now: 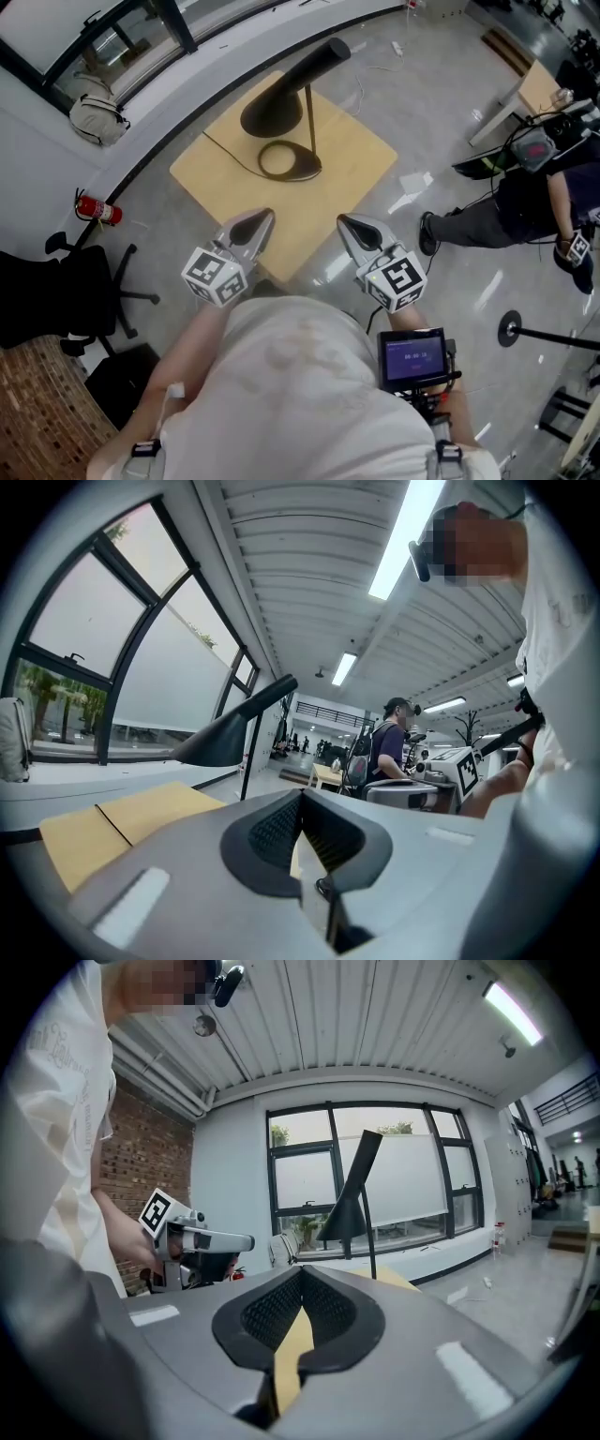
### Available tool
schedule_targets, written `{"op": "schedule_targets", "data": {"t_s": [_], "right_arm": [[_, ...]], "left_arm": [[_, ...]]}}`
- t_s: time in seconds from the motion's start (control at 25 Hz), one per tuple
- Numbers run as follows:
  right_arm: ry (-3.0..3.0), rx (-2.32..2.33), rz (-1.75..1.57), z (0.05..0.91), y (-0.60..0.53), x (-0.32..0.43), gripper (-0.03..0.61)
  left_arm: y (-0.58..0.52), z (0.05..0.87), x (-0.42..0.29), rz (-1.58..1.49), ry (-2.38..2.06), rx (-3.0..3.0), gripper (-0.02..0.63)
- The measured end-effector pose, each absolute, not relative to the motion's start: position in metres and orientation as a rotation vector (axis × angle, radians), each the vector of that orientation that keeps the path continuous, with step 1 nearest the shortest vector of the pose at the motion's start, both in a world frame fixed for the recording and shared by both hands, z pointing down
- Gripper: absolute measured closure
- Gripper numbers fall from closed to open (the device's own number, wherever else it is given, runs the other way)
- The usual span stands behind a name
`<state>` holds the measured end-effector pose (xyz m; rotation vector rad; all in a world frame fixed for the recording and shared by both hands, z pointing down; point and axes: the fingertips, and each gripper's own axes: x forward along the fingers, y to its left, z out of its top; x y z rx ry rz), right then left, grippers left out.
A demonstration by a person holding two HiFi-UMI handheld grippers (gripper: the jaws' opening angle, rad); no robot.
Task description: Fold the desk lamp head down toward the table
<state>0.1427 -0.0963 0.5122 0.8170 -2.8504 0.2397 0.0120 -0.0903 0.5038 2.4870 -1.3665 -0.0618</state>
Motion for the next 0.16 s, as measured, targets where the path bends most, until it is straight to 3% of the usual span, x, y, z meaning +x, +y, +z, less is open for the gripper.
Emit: {"op": "schedule_targets", "data": {"t_s": [0.16], "right_arm": [[-2.857,0.844,0.239,0.5107,-0.0939,0.1544,0.566]], "left_arm": [[-0.0872,0.5004,0.021,-0.051,-1.356,2.496,0.612]]}}
